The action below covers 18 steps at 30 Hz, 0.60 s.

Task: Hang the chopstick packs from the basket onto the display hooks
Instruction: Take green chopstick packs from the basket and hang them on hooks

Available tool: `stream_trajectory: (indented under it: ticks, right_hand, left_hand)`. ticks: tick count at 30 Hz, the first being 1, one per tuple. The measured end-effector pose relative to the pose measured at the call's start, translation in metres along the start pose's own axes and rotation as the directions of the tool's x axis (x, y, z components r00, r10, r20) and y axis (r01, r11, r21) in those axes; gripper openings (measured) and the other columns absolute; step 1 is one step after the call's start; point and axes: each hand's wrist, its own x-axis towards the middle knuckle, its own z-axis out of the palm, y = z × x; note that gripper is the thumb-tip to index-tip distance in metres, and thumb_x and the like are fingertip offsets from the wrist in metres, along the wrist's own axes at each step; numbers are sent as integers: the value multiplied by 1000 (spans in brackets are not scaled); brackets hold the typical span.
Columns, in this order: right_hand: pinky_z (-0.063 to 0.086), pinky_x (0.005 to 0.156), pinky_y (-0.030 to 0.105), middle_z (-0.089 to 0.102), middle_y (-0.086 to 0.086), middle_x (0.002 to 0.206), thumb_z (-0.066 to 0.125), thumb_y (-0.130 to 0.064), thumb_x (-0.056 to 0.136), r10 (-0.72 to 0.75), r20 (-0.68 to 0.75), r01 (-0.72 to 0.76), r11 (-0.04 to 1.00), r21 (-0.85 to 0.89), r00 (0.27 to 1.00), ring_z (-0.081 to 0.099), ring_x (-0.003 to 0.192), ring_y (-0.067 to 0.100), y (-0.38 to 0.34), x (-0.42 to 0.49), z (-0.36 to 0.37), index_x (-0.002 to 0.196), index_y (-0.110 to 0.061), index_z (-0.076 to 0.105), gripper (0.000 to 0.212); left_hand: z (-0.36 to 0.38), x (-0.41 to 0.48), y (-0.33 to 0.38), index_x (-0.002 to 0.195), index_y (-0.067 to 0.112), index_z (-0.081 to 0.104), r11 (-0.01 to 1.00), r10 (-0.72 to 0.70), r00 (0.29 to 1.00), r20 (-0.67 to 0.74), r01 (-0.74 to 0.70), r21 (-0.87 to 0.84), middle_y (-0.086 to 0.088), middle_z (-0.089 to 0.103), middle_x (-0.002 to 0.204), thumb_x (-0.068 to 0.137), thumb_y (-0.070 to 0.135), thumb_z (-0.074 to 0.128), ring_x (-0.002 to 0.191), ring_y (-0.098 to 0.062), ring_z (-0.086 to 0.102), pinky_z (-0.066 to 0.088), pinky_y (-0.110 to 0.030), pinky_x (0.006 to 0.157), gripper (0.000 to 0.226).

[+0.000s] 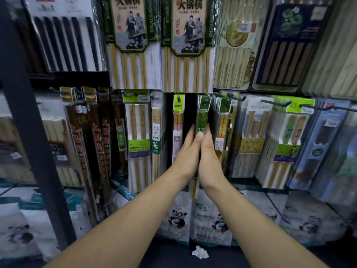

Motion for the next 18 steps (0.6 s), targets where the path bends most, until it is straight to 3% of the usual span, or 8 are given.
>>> stream_trajectory:
  ticks: [2, 4, 6, 8, 9, 15, 18]
  right_hand:
    - [22, 94, 2, 25, -34, 141, 18, -62, 104, 17, -14, -16, 1000, 21, 1000, 21, 132, -13, 1, 7, 2, 156, -51, 15, 53]
    - [24, 85, -3, 26, -34, 146, 19, -61, 105, 23, -18, -23, 1000, 16, 1000, 23, 132, -14, 4, 12, 2, 155, -53, 18, 51]
    - [26, 100, 3, 26, -27, 158, 19, -58, 106, 17, -18, -16, 999, 52, 1000, 25, 138, -10, 6, 16, 2, 155, -52, 22, 50]
    - [24, 120, 24, 28, -20, 163, 19, -55, 107, 14, -16, -12, 994, 109, 1000, 26, 145, -3, 8, 20, 2, 155, -51, 24, 48]
    - [23, 122, 29, 30, -18, 163, 20, -54, 108, 19, -18, -17, 993, 121, 1000, 27, 146, -2, 8, 21, 2, 155, -50, 25, 48]
    - [23, 122, 30, 28, -11, 165, 22, -61, 104, 73, -7, -72, 995, 63, 997, 28, 147, 2, 11, 7, 0, 159, -39, 24, 59]
    - [17, 120, 26, 12, -28, 161, 18, -78, 91, 18, 26, -17, 999, -42, 1000, 16, 144, -12, 17, -17, -3, 157, -50, 7, 73]
  left_hand:
    - [0, 4, -3, 158, 43, 28, 999, 12, 1000, -4, -12, -37, 22, 40, 153, 108, 49, 38, 131, 6, 36, 32, -8, 91, 51]
    - [-1, 8, -7, 157, 44, 31, 998, 33, 999, -8, -33, -60, 29, 45, 141, 108, 48, 39, 132, 6, 39, 32, -12, 96, 49]
    - [-2, 11, -10, 157, 41, 34, 996, 42, 999, -2, -42, -78, 30, 47, 141, 109, 46, 40, 133, 4, 40, 33, -12, 97, 48]
    - [-1, 14, -10, 159, 37, 31, 996, 34, 999, 12, -33, -89, 19, 42, 157, 109, 45, 40, 139, 0, 39, 33, -16, 102, 51]
    - [-1, 14, -10, 160, 36, 30, 996, 27, 999, 16, -26, -91, 14, 38, 161, 109, 45, 40, 142, -3, 38, 33, -19, 104, 53]
    - [-5, -4, -10, 161, 36, 26, 996, -21, 1000, -7, 21, -82, 11, 34, 165, 109, 47, 40, 141, -2, 35, 30, -22, 107, 56]
    - [-15, -28, -15, 160, 37, 26, 998, -67, 998, -8, 66, -24, 15, 31, 164, 107, 52, 40, 144, -1, 30, 27, -22, 108, 57]
